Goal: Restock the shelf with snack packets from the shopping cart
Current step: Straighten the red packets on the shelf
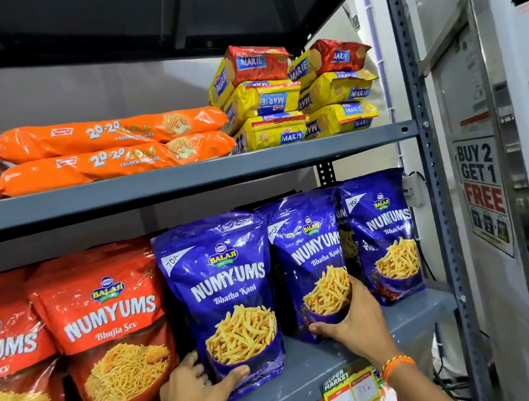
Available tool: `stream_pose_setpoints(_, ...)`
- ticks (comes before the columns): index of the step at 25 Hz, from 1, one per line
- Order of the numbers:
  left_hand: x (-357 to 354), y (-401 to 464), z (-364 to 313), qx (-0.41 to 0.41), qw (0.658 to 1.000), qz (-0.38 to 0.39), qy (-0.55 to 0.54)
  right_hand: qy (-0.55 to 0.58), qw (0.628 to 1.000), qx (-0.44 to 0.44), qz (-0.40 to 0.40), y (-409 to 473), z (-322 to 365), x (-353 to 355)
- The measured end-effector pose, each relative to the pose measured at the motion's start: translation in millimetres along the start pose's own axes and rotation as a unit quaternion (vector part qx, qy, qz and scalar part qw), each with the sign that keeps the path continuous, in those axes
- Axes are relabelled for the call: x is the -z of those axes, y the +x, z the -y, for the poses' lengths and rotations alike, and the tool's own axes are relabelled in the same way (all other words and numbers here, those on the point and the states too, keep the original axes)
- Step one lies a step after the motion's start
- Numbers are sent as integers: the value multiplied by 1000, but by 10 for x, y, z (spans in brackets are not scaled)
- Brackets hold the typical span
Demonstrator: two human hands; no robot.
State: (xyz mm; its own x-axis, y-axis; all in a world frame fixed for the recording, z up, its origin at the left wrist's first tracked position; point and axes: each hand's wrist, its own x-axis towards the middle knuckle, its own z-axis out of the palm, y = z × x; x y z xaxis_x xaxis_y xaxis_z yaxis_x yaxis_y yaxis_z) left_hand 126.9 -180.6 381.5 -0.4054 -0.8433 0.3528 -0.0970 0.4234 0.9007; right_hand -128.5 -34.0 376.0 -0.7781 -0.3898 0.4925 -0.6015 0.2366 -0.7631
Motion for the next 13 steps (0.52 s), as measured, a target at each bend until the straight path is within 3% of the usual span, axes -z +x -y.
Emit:
stream_pose_setpoints(2,221,-147,47,-21,999,-47,-18,7,999,-6,-34,-98,78,59)
stream_pose_setpoints(3,434,-254,89,-52,992,-117,-3,17,998,6,-64,-196,163,50)
stream_pose_setpoints(6,1179,-505,243,-122,923,-363,42,112,980,67,-152,-775,553,-119)
stream_pose_setpoints(8,1648,-485,395,-104,889,-444,40,190,968,121,-112,-1276,1007,-463)
stream_pose_setpoints(10,2004,-400,475,-50,896,-432,90,187,970,151,-33,-1634,1406,-926)
stream_pose_setpoints(13,2298,-263,466,49,930,-334,147,108,981,144,73,-1736,1893,-1547)
